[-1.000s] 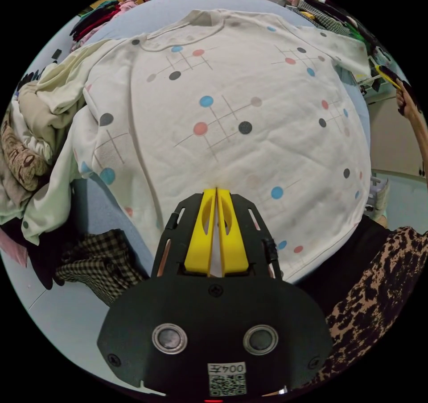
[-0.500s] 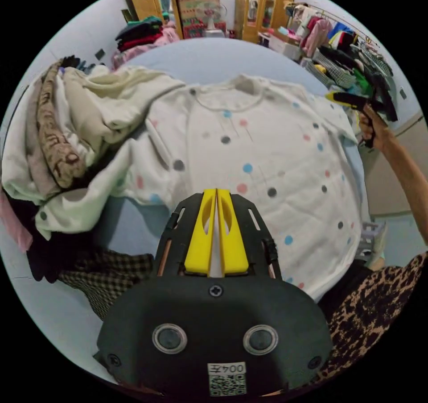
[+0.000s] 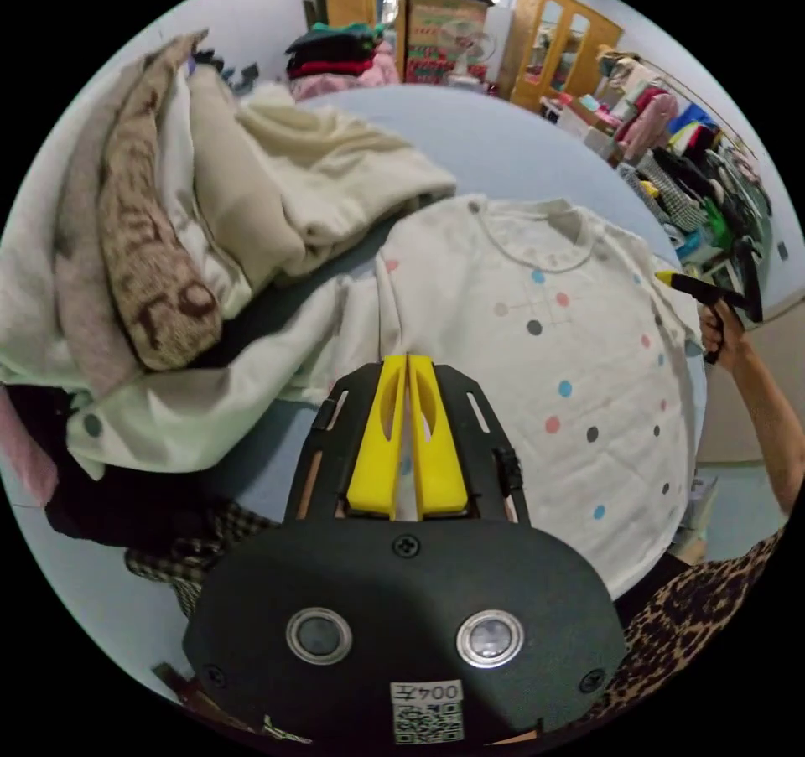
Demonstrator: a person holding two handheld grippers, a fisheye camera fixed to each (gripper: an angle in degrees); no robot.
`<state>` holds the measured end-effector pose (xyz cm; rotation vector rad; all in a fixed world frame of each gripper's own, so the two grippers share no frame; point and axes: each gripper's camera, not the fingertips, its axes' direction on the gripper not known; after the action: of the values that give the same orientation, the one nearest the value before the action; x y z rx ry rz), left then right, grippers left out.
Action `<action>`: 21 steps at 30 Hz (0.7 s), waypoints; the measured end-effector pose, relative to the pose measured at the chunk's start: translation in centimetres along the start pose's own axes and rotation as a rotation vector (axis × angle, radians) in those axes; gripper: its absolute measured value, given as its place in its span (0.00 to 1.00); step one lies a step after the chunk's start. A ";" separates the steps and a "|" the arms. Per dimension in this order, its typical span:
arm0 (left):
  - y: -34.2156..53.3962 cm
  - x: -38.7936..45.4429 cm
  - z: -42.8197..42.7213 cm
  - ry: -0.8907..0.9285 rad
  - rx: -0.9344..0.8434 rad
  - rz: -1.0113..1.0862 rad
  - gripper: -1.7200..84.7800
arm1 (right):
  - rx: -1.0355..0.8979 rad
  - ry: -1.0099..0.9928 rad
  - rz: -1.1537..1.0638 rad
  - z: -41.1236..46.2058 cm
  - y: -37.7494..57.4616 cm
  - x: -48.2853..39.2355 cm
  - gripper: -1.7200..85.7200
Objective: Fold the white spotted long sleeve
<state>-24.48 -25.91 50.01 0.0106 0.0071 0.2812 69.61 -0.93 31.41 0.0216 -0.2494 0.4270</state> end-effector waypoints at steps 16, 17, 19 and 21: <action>-8.9 -8.9 6.4 0.116 -0.186 -0.065 0.11 | -0.014 0.108 0.017 4.1 -4.0 -3.0 0.17; -8.9 -9.2 6.2 0.120 -0.171 -0.080 0.11 | 0.003 0.096 0.036 4.0 -4.1 -3.1 0.17; -8.8 -9.7 5.3 0.136 -0.119 -0.104 0.11 | 0.058 0.114 0.066 3.6 -3.8 -3.3 0.18; -8.1 -10.5 4.5 0.128 -0.070 -0.126 0.10 | 0.069 0.110 0.072 3.4 -3.6 -3.6 0.18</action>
<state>-32.24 -36.65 54.52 -0.0771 0.1244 0.1554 67.13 -5.94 33.99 0.0567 -0.1276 0.5067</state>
